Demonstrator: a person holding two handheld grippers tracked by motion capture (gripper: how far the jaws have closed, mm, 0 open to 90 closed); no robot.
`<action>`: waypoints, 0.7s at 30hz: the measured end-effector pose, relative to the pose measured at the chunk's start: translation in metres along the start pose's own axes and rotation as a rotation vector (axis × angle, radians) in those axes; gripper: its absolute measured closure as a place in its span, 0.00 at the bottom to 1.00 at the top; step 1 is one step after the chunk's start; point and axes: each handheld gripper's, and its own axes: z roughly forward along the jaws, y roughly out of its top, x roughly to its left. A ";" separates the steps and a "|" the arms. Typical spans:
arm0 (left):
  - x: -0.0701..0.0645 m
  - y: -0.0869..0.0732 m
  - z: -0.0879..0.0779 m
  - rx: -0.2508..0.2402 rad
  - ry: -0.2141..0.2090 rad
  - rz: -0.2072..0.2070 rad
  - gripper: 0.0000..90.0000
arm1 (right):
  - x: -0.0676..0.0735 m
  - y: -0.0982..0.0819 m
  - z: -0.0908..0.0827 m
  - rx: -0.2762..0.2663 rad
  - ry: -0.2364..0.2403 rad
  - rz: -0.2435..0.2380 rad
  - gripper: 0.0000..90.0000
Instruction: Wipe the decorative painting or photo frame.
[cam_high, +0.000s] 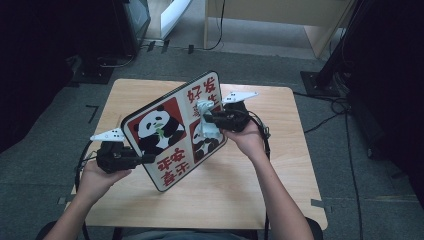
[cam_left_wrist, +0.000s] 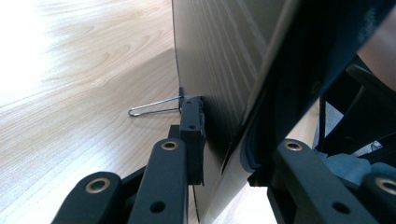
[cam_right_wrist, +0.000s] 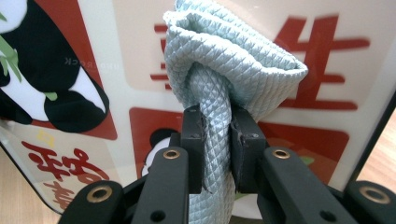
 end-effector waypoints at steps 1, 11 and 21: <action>0.000 0.000 0.000 0.000 0.001 0.002 0.83 | 0.000 -0.002 0.000 0.001 0.000 0.000 0.87; 0.000 0.000 0.000 0.000 0.000 0.004 0.83 | -0.003 -0.016 0.004 0.001 0.004 0.015 0.87; -0.001 -0.001 0.001 -0.003 -0.005 0.002 0.82 | -0.003 -0.032 0.010 0.020 -0.003 0.027 0.87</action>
